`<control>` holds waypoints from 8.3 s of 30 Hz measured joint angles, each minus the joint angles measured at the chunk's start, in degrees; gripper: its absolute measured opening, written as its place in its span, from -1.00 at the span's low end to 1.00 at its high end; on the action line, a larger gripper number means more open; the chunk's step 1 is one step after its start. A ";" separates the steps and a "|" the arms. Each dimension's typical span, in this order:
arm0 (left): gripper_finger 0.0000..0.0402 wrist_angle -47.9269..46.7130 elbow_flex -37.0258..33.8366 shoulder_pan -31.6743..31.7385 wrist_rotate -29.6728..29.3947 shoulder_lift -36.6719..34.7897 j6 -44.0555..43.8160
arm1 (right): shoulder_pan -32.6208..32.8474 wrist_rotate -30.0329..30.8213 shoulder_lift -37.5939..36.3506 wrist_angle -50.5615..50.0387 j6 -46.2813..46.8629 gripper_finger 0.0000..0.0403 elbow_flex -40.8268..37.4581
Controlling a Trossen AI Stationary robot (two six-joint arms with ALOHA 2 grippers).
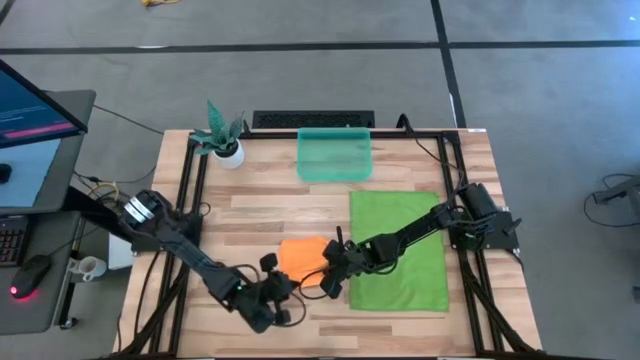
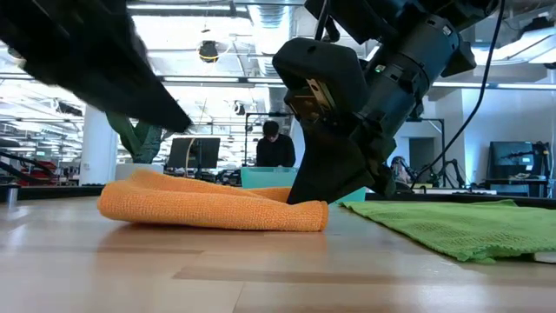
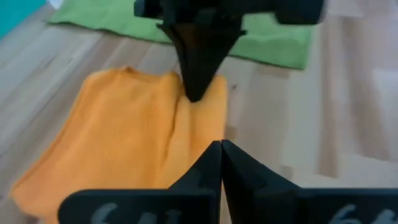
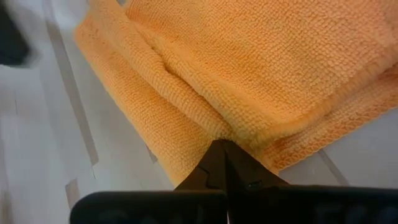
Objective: Roll microfiber towels into tight, uniform cylinder then place into a basket
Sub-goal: Roll the orange towel
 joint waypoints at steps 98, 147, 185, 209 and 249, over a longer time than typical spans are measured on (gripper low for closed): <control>-1.00 -11.07 0.05 3.18 7.48 5.78 -14.92 | 1.56 2.48 0.70 6.79 -47.36 -0.18 -3.91; -0.36 -23.47 6.22 -1.31 3.87 4.86 10.67 | -1.92 -8.50 0.61 6.69 -32.02 -0.91 -4.09; -0.98 -11.91 3.72 7.00 46.02 1.50 -16.27 | -1.59 -38.94 0.87 6.33 -20.25 -0.90 -2.25; -0.94 -3.97 3.44 7.59 50.71 1.52 -32.97 | -4.81 -35.57 0.92 1.91 11.37 -0.92 -2.16; -1.00 -8.45 11.68 3.92 18.95 6.42 11.19 | -6.27 -35.01 0.94 0.53 12.41 -0.92 -2.45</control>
